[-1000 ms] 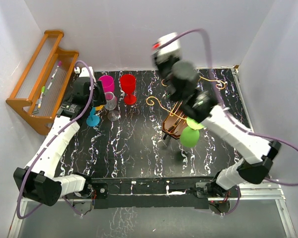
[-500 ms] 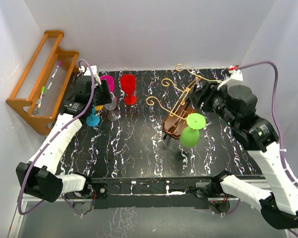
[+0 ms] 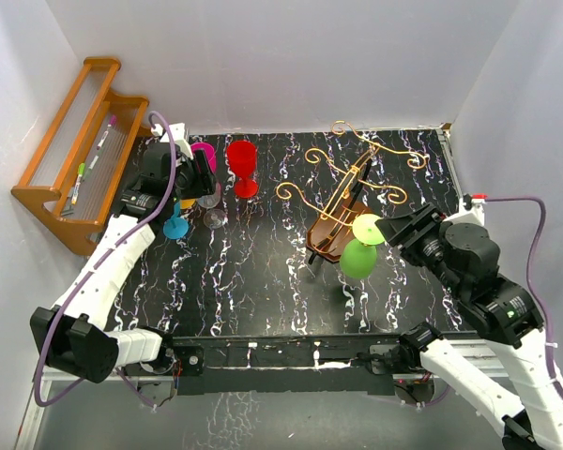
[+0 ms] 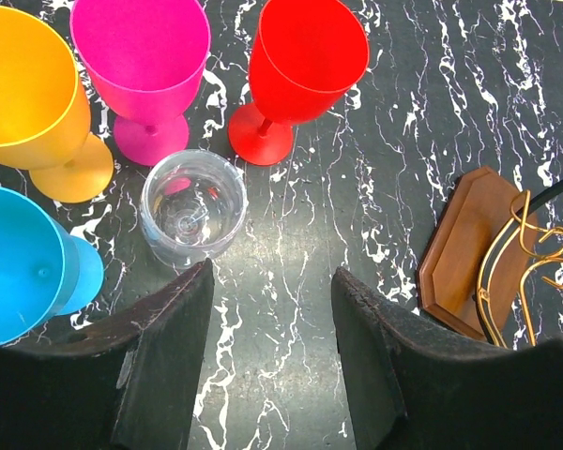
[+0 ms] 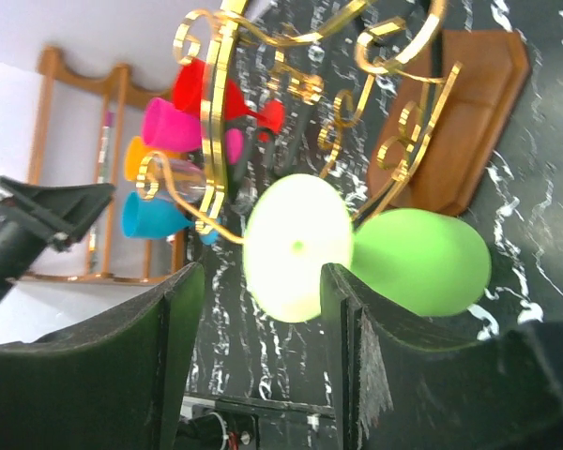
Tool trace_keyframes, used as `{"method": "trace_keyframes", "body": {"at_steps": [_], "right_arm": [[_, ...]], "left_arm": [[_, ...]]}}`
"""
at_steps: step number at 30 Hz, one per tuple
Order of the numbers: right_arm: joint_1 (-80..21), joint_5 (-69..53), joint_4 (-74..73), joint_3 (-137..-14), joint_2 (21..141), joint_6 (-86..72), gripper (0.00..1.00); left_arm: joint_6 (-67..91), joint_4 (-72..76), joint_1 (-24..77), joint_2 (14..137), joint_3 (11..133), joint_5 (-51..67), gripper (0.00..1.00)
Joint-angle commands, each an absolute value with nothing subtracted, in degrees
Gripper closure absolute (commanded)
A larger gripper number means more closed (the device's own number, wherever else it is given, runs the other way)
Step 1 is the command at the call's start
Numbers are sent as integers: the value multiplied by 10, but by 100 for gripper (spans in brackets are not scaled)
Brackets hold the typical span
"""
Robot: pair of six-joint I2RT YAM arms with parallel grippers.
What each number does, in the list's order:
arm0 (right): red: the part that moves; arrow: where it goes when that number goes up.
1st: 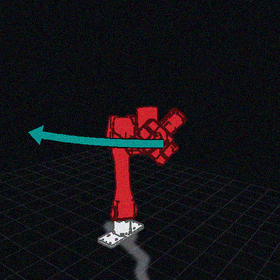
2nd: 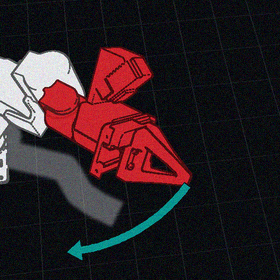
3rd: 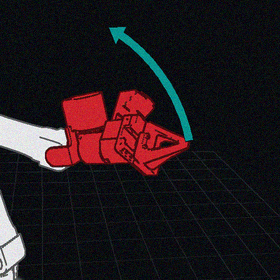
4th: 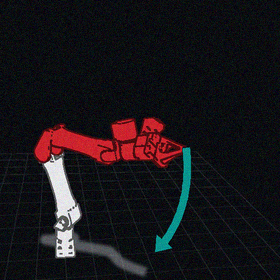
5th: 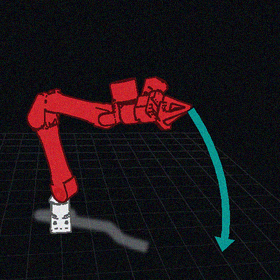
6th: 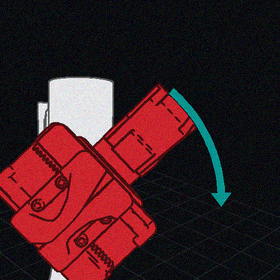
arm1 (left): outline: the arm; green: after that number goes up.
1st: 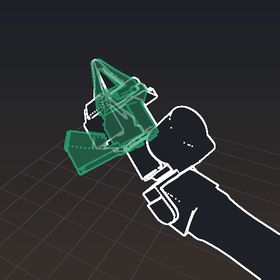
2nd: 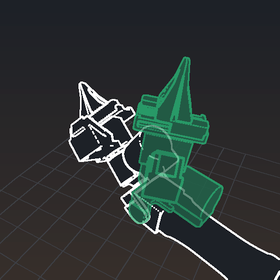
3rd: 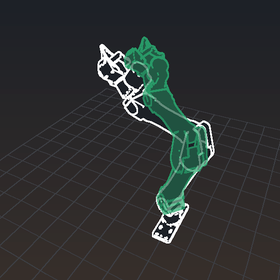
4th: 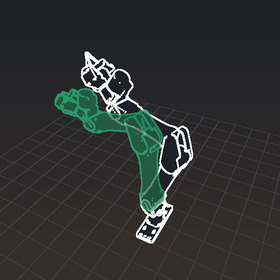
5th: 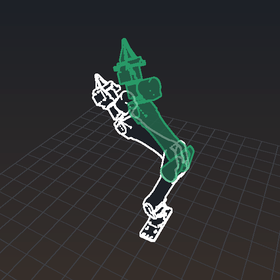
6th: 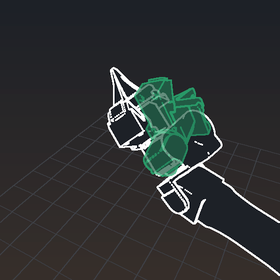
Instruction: Take the wine glass off the wine glass rack
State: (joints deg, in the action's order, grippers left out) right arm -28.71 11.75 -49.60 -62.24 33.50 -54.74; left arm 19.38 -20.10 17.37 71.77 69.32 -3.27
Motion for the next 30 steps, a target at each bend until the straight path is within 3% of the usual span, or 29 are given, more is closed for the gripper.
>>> {"method": "trace_keyframes", "body": {"at_steps": [1, 19, 24, 30], "right_arm": [[-285, 164, -502, -578, 305, -605, 46], [-285, 186, -407, -490, 270, -626, 51], [-286, 194, -389, -482, 261, -619, 62], [-286, 185, -387, -489, 275, -606, 69]], "left_arm": [[200, -194, 172, 685, 680, -25, 49], [207, -192, 172, 683, 651, -27, 49], [207, -190, 171, 686, 648, -26, 49], [205, -191, 172, 688, 648, -25, 49]]}}
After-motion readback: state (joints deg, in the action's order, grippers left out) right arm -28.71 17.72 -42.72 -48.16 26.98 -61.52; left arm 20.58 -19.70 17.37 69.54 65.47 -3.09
